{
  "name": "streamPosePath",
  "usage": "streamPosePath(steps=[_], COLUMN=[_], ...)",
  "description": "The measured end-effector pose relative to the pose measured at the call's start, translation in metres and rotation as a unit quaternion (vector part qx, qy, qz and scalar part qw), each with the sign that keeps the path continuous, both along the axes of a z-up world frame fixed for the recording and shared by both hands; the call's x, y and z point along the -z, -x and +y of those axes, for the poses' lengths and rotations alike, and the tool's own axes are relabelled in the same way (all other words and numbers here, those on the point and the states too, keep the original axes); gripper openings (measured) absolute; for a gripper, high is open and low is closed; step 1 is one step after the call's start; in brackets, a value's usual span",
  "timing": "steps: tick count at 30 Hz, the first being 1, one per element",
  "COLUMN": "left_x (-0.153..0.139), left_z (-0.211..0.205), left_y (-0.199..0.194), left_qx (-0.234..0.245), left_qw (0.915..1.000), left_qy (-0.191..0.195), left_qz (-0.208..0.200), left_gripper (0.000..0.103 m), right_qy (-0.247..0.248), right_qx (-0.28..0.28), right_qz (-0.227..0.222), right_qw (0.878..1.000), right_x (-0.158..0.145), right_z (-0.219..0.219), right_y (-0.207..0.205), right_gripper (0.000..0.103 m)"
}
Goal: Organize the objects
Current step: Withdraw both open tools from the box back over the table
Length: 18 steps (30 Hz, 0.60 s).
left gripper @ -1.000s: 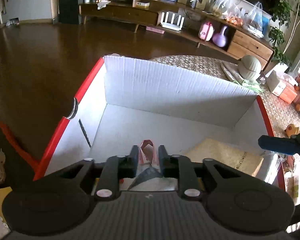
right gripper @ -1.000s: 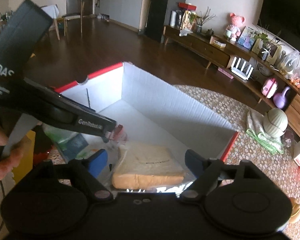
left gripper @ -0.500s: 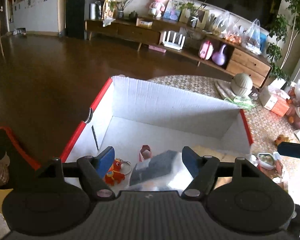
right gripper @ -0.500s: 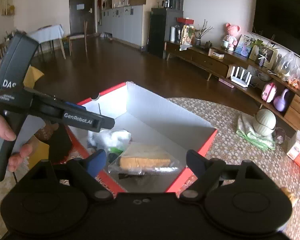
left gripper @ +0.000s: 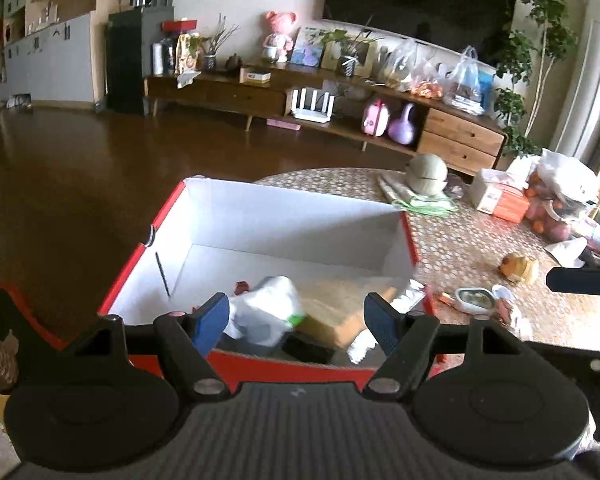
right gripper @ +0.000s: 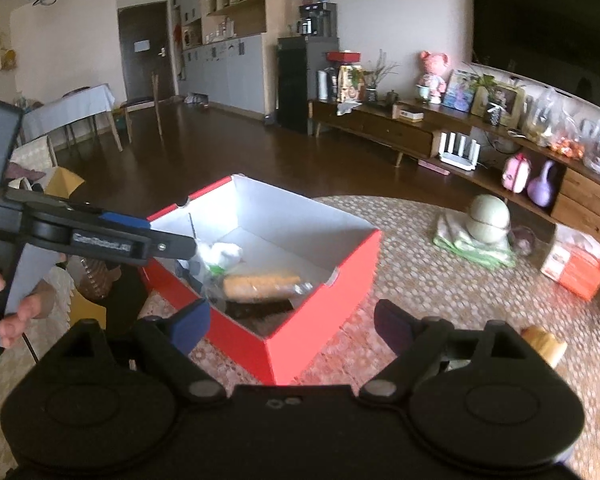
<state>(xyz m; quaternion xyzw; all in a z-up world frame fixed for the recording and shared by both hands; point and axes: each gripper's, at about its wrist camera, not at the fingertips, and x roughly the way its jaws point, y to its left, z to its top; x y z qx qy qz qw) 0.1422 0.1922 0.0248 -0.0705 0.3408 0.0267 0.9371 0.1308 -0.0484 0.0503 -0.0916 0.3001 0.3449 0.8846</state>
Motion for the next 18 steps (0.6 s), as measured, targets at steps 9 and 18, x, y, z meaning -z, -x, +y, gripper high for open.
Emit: streamPosePath(steps=[9, 18], left_x=[0.001, 0.017], left_z=[-0.048, -0.117], left_y=[0.020, 0.022], left_qx=[0.028, 0.087], left_qw=[0.9995, 0.9961], left_qy=[0.010, 0.015], left_qz=[-0.010, -0.006], left_gripper=[0.082, 0.085], right_qy=[0.007, 0.014], right_qx=[0.055, 0.123], right_qz=[0.015, 0.038], right_qw=[0.998, 0.992], right_x=[0.027, 0.052], right_z=[-0.060, -0.122], right_y=[0.015, 0.009], right_gripper=[0.095, 0.095])
